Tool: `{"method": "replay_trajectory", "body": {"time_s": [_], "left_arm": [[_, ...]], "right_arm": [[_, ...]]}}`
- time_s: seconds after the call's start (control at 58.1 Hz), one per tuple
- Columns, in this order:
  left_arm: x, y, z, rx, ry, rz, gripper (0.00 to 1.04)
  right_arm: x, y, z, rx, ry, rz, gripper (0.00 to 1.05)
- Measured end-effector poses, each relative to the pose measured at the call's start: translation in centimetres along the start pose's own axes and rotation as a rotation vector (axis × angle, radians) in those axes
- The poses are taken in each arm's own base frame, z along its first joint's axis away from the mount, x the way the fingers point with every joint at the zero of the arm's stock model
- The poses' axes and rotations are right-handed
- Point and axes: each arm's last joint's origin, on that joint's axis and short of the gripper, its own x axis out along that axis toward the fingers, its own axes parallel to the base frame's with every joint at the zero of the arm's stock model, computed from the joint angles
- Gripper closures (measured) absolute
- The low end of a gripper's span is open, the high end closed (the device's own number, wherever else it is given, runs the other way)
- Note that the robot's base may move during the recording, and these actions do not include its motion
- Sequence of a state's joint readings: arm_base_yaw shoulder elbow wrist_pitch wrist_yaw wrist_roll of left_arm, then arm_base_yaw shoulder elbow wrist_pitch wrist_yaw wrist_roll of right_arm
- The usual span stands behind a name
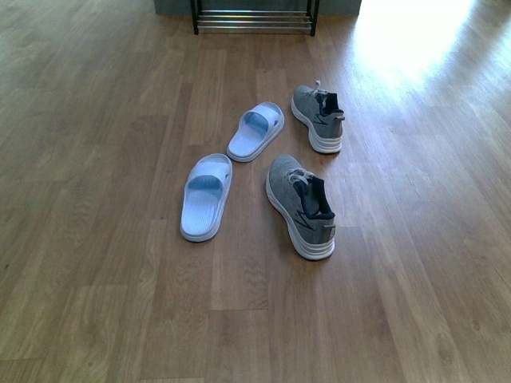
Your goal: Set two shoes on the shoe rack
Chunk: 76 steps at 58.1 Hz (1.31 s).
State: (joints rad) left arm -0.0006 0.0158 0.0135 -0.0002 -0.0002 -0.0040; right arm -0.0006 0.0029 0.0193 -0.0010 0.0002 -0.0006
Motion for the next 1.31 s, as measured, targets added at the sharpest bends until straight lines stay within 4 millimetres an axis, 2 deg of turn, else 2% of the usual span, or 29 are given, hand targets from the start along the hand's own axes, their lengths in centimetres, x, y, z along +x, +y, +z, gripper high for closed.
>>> {"method": "replay_trajectory", "body": {"time_s": [1.307], "left_arm": [[0.00, 0.00, 0.00, 0.000, 0.000, 0.000, 0.09]], "right_arm": [[0.00, 0.00, 0.00, 0.000, 0.000, 0.000, 0.09]]}}
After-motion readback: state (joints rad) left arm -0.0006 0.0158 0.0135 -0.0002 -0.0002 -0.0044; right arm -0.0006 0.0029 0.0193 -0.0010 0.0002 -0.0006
